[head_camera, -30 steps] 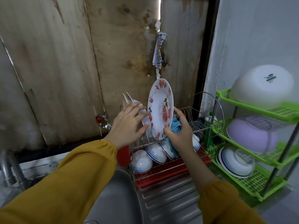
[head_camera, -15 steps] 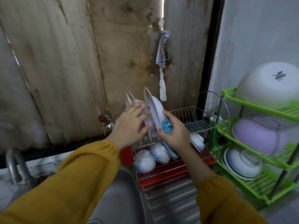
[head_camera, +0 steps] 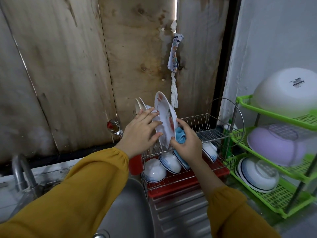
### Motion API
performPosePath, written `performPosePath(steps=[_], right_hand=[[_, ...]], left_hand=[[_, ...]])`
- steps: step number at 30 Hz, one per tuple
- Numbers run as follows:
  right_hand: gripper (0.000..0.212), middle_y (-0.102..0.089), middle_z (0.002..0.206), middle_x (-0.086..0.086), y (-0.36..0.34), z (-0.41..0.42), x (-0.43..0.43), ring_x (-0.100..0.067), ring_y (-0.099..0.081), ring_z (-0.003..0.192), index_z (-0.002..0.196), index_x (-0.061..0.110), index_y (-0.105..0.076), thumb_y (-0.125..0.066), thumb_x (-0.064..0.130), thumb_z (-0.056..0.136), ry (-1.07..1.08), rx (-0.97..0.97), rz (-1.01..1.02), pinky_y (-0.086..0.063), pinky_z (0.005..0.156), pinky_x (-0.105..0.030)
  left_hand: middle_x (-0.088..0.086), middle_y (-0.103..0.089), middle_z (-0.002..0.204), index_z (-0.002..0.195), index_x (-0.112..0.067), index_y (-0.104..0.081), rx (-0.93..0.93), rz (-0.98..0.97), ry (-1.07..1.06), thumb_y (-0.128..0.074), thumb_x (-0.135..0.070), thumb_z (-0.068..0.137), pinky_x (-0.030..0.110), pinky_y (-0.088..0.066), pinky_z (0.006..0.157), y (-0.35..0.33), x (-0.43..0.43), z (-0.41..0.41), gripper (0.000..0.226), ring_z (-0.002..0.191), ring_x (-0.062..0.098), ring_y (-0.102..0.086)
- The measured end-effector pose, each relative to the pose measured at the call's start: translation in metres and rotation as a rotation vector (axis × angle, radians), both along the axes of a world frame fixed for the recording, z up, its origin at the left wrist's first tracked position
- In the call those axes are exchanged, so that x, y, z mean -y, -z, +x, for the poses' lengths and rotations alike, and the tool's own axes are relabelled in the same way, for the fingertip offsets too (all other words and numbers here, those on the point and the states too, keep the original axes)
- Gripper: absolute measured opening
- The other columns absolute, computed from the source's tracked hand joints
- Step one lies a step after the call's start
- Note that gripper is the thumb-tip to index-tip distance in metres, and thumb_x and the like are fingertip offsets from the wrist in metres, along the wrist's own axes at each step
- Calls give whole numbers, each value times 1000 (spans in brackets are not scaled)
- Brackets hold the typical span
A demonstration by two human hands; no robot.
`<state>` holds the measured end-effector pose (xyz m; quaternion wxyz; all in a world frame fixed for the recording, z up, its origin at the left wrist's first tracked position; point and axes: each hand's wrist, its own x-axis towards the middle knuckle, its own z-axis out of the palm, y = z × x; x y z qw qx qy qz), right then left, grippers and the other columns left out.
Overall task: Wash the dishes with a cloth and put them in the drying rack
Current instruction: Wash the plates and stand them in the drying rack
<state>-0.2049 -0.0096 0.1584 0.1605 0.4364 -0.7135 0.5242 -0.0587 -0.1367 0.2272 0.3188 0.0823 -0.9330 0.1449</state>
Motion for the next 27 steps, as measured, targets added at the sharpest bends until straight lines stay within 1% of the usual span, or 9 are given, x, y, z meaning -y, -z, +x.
performPosePath(steps=[4,6,9,11,15,18,21,23,27], right_hand=[[68,-60,120,12,-3,-1,1,-14,-54,104,140,38,-44,-72,33,79,17,-44,114,-39,74,-27],[68,-59,125,13,-1,-1,0,-14,-53,105,141,40,-44,-72,34,79,6,-67,134,-40,75,-27],[70,-55,134,14,3,-4,0,-13,-50,110,144,42,-40,-71,39,81,-16,-91,162,-44,81,-29],[72,-53,136,12,3,-6,0,-13,-48,112,146,41,-35,-70,41,83,-32,-108,192,-45,85,-31],[77,-49,138,5,1,-7,-5,-19,-45,114,149,40,-27,-69,41,85,-72,-153,270,-43,91,-37],[76,-48,136,2,5,-3,-10,-19,-43,112,148,39,-28,-70,37,85,-70,-151,249,-39,91,-36],[79,-49,130,0,13,15,-14,-15,-40,105,148,37,-32,-68,18,80,-49,-134,154,-39,91,-38],[81,-48,128,0,20,35,-16,-16,-41,107,149,34,-32,-60,14,76,-76,-97,102,-37,91,-35],[79,-43,132,-2,31,83,-14,-17,-45,122,146,32,-36,-57,12,73,-98,46,-87,-40,102,-32]], left_hand=[[9,-55,138,117,-17,-68,-12,-9,12,-32,-51,91,41,-16,115,0,-1,0,56,139,29,-39],[11,-45,148,127,-16,-62,-37,-2,15,-30,-52,91,39,-12,116,2,-1,0,60,144,28,-29],[10,-7,162,152,-10,-26,-114,89,-53,-26,-61,90,32,1,119,11,-1,2,80,149,21,-2],[11,-5,161,153,-4,-15,-139,107,-124,-24,-67,89,34,2,120,16,-1,4,90,148,19,1],[12,-17,161,153,-3,-21,-99,62,-219,-22,-68,89,47,-9,119,20,-1,8,91,148,21,-10],[14,-22,159,150,-1,-26,-77,33,-245,-31,-67,89,51,-13,116,22,-5,13,90,148,24,-18],[12,-15,161,153,-4,-19,-81,42,-238,-52,-58,88,49,-5,118,29,-9,23,90,149,24,-9],[12,-9,162,154,-8,-15,-103,98,-225,-60,-48,89,46,-1,118,34,-15,34,89,149,22,-2],[15,-12,161,152,-14,-26,-158,299,-202,-59,-39,92,45,2,118,54,-27,70,74,150,29,-8]])
